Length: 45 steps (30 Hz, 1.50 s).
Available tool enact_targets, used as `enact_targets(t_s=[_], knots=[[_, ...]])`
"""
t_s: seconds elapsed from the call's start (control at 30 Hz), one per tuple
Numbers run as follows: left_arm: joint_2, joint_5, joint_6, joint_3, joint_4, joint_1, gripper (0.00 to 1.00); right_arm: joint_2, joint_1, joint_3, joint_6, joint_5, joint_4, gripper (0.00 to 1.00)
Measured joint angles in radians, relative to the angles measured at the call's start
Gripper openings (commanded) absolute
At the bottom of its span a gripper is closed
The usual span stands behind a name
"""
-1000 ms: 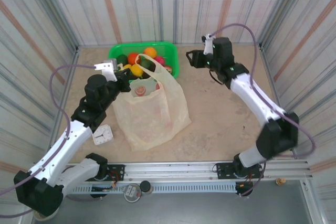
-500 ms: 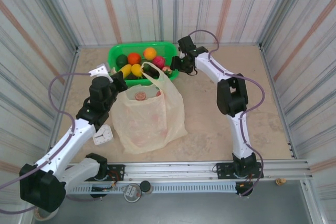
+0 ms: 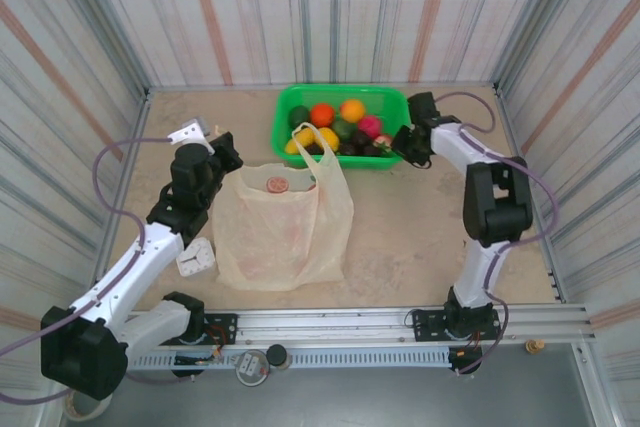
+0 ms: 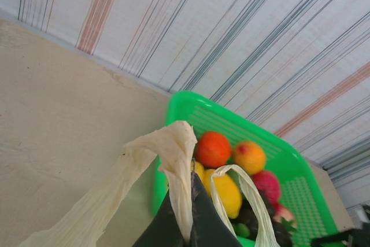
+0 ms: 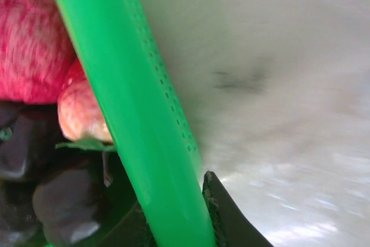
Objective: Place the fake fruits into the plastic bag and tie a complex knot
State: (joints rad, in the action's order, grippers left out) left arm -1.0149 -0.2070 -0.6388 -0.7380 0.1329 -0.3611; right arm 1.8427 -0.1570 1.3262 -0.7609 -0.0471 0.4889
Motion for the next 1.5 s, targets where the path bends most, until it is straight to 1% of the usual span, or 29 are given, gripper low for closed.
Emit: enact_targets(t_s=[0.03, 0.1, 0.2, 0.37, 0.53, 0.57, 0.6, 0.67, 0.7, 0.73, 0.83, 0.9, 1.0, 1.1, 1.17, 1.23, 1.3, 1.37, 1.43, 1.5], knots=[[-0.004, 0.000, -0.005, 0.000, 0.000, 0.000, 0.00, -0.050, 0.027, -0.058, -0.026, 0.010, -0.008, 0.17], [-0.015, 0.000, -0.018, 0.000, 0.003, 0.000, 0.00, -0.148, 0.077, -0.165, -0.074, 0.033, -0.014, 0.20], [-0.055, 0.004, -0.041, -0.015, 0.017, 0.000, 0.00, -0.293, 0.124, -0.308, -0.143, 0.097, 0.005, 0.27], [-0.177, 0.036, -0.074, -0.122, 0.038, 0.000, 0.00, -0.566, 0.138, -0.516, -0.290, 0.198, 0.086, 0.27], [-0.270, 0.085, -0.092, -0.252, 0.048, 0.000, 0.00, -0.870, 0.217, -0.724, -0.484, 0.254, 0.166, 0.25], [-0.290, 0.101, -0.091, -0.286, 0.045, 0.000, 0.00, -0.924, 0.228, -0.758, -0.510, 0.262, 0.189, 0.28], [-0.307, 0.115, -0.091, -0.316, 0.043, 0.000, 0.00, -0.966, 0.232, -0.782, -0.523, 0.268, 0.216, 0.34], [-0.351, 0.154, -0.079, -0.397, 0.027, 0.000, 0.00, -1.023, 0.231, -0.797, -0.534, 0.278, 0.262, 0.52], [-0.371, 0.172, -0.071, -0.436, 0.016, 0.000, 0.00, -1.038, 0.230, -0.794, -0.526, 0.282, 0.269, 0.58], [-0.398, 0.198, -0.058, -0.486, 0.000, 0.000, 0.00, -1.049, 0.230, -0.784, -0.503, 0.288, 0.278, 0.61], [-0.482, 0.308, 0.007, -0.647, -0.065, 0.002, 0.00, -1.054, 0.222, -0.713, -0.393, 0.325, 0.307, 0.62], [-0.536, 0.399, 0.062, -0.748, -0.105, 0.003, 0.00, -1.059, 0.192, -0.660, -0.308, 0.360, 0.309, 0.62], [-0.600, 0.515, 0.136, -0.876, -0.169, 0.003, 0.02, -1.076, 0.112, -0.583, -0.196, 0.427, 0.307, 0.62], [-0.642, 0.607, 0.196, -0.977, -0.225, 0.003, 0.02, -1.084, 0.005, -0.513, -0.099, 0.502, 0.295, 0.61], [-0.664, 0.666, 0.235, -1.040, -0.251, 0.003, 0.01, -1.077, -0.063, -0.470, -0.040, 0.546, 0.287, 0.61], [-0.672, 0.707, 0.263, -1.080, -0.272, 0.003, 0.00, -1.065, -0.087, -0.442, -0.009, 0.557, 0.282, 0.61], [-0.673, 0.740, 0.285, -1.106, -0.282, 0.003, 0.00, -1.054, -0.092, -0.433, 0.026, 0.547, 0.269, 0.57], [-0.673, 0.776, 0.303, -1.123, -0.293, 0.003, 0.00, -1.047, -0.097, -0.435, 0.072, 0.489, 0.244, 0.49], [-0.673, 0.816, 0.319, -1.130, -0.308, 0.003, 0.00, -1.036, -0.113, -0.436, 0.125, 0.372, 0.190, 0.39], [-0.673, 0.856, 0.325, -1.130, -0.320, 0.003, 0.00, -1.007, -0.145, -0.436, 0.167, 0.251, 0.121, 0.37]])
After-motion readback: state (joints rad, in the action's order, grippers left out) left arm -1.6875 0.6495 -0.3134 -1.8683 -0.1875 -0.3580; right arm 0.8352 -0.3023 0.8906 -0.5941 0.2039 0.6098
